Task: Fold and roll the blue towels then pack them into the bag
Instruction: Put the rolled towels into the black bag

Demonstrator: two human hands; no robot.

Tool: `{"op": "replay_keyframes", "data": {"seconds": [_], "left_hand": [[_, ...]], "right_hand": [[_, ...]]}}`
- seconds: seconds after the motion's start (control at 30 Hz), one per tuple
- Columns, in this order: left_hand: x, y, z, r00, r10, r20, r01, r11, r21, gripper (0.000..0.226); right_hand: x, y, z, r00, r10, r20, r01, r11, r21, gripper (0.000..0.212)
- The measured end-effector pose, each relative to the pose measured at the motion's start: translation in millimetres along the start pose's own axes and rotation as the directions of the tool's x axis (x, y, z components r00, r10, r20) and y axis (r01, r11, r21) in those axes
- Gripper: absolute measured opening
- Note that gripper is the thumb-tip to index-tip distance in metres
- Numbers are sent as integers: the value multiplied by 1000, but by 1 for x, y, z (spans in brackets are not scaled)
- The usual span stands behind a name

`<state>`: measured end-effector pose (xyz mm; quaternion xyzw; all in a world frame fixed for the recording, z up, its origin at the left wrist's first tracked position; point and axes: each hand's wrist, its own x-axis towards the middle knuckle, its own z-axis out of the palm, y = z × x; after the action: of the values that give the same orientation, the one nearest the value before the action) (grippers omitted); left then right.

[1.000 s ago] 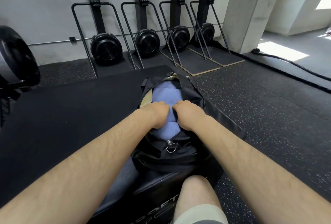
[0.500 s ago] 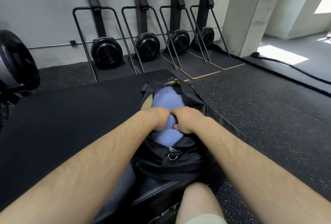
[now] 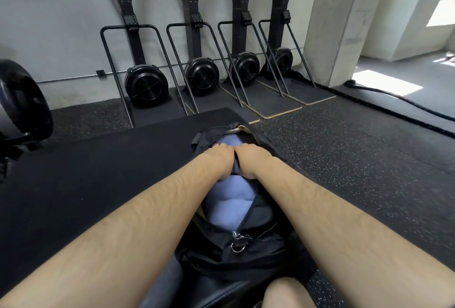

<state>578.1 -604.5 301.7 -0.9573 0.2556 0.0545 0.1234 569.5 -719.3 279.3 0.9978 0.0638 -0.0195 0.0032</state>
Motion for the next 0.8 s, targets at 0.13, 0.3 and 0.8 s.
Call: {"op": "replay_keyframes", "data": {"seconds": [0.13,0.3,0.8], "left_hand": [[11,4,2,999,-32,34,32,999,-24,59],[10,2,-2,993,-53,106,55,998,-19,57],[-43,6,19,964,69,258,-85,995,50,39]], "right_hand": [[3,1,3,999,22,-32,-22,1000,-20,39],[4,-4,-7,996,77,40,-75,996,-44,37],[-38,-30,-4,966,124,228,-136,990,39,39]]}}
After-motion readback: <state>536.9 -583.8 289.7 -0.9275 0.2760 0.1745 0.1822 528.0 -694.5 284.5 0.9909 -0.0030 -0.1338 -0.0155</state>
